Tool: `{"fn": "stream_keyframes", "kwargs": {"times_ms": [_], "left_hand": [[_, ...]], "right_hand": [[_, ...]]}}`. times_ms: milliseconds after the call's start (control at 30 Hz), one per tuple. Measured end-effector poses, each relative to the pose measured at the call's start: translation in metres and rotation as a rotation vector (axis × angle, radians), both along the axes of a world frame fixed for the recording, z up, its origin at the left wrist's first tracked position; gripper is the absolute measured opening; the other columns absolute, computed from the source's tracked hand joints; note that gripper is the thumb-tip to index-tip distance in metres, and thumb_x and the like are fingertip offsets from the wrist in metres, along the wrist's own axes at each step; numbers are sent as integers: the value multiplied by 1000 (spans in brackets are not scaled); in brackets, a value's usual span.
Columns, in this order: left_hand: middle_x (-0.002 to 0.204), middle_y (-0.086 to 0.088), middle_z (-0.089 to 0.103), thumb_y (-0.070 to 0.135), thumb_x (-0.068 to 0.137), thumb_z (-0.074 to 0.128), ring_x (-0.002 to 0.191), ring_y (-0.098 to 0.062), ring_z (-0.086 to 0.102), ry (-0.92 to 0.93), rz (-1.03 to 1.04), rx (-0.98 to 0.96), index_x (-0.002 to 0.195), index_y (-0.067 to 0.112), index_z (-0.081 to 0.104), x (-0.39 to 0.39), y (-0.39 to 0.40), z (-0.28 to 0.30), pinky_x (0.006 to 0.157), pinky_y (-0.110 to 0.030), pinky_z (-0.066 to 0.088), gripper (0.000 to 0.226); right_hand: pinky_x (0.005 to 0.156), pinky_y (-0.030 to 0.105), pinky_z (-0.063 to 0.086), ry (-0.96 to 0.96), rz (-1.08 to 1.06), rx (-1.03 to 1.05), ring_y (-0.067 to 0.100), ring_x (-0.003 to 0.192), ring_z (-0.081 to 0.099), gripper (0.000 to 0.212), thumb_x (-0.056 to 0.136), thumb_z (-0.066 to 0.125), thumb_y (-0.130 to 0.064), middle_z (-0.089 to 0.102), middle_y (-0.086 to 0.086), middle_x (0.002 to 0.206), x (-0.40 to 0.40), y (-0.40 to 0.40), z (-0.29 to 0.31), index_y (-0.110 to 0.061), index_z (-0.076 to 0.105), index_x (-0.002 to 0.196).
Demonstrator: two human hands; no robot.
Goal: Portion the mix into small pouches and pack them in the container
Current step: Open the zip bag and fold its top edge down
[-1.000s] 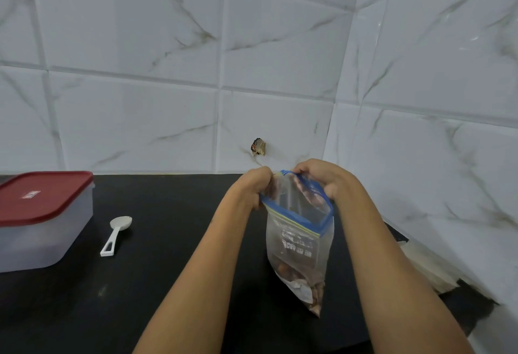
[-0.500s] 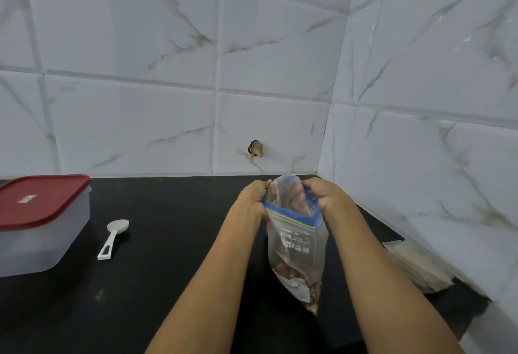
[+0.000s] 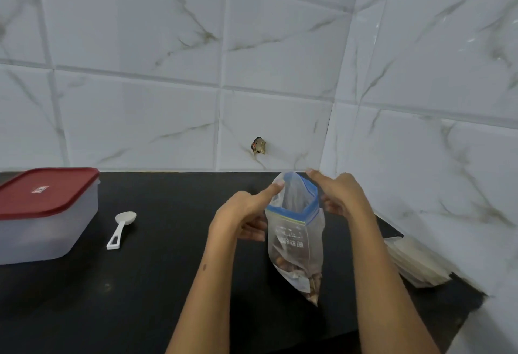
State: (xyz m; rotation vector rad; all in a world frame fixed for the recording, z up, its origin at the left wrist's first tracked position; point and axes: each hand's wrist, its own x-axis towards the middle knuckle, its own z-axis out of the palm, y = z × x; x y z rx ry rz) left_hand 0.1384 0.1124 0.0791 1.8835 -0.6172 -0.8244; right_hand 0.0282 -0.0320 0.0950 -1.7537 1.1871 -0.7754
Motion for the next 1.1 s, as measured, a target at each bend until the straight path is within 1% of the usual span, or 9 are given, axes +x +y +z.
{"fn": "stream_keyframes", "kwargs": {"times_ms": [100,200,433,567,733,800,933,1000,1100], "left_hand": [[69,-8,62,59,79,67,52,-15,59,66,-47,-56,82,1,60,-6,8,-8,45,-23,51,59],[58,-6,61,39,81,73,43,-13,58,173,-33,-181,78,0,61,-14,12,-14,43,-20,49,41],[68,-20,70,-1,86,65,56,-23,69,599,-1,-519,85,-10,64,-27,16,-24,56,-27,60,9],[68,-23,69,-10,91,53,63,-27,70,827,46,-634,88,-12,60,-34,16,-26,59,-31,61,8],[75,-26,68,-17,90,44,80,-35,65,1130,50,-734,90,-12,58,-46,15,-32,88,-51,47,14],[84,-26,66,-17,89,43,85,-34,63,1208,57,-760,92,-11,58,-47,14,-34,89,-51,46,17],[72,-25,68,-16,88,38,71,-33,67,1259,64,-743,88,-10,57,-51,10,-35,84,-42,49,20],[72,-20,66,-15,87,37,63,-28,66,1216,88,-702,82,-6,56,-54,7,-33,77,-37,48,22],[79,-13,54,-15,86,38,72,-20,55,1132,122,-649,76,-1,53,-58,4,-29,70,-29,46,23]], "right_hand": [[41,19,39,117,87,73,12,42,47,59,81,64,-59,59,6,56,-26,25,9,0,63,82],[37,15,41,144,206,171,8,37,51,40,80,74,-39,62,6,52,-39,45,10,0,65,80],[43,24,54,-423,219,453,19,44,65,14,89,55,2,65,13,53,-40,54,-10,6,60,77],[54,34,60,-663,218,593,26,61,69,18,96,44,4,67,20,67,-44,62,-19,8,56,83],[78,39,55,-958,160,761,28,67,68,23,99,34,5,64,22,78,-40,67,-29,4,54,88],[97,42,44,-1073,153,872,30,82,63,23,99,32,5,60,22,87,-40,69,-32,4,53,91],[105,41,38,-1146,175,1000,33,111,55,24,97,33,4,58,26,110,-46,73,-39,9,52,109],[102,38,42,-1124,185,978,30,104,58,22,92,37,2,60,23,104,-49,73,-39,9,54,103],[77,33,52,-1064,241,901,21,82,67,25,79,50,-2,66,13,79,-48,73,-40,2,56,102]]}}
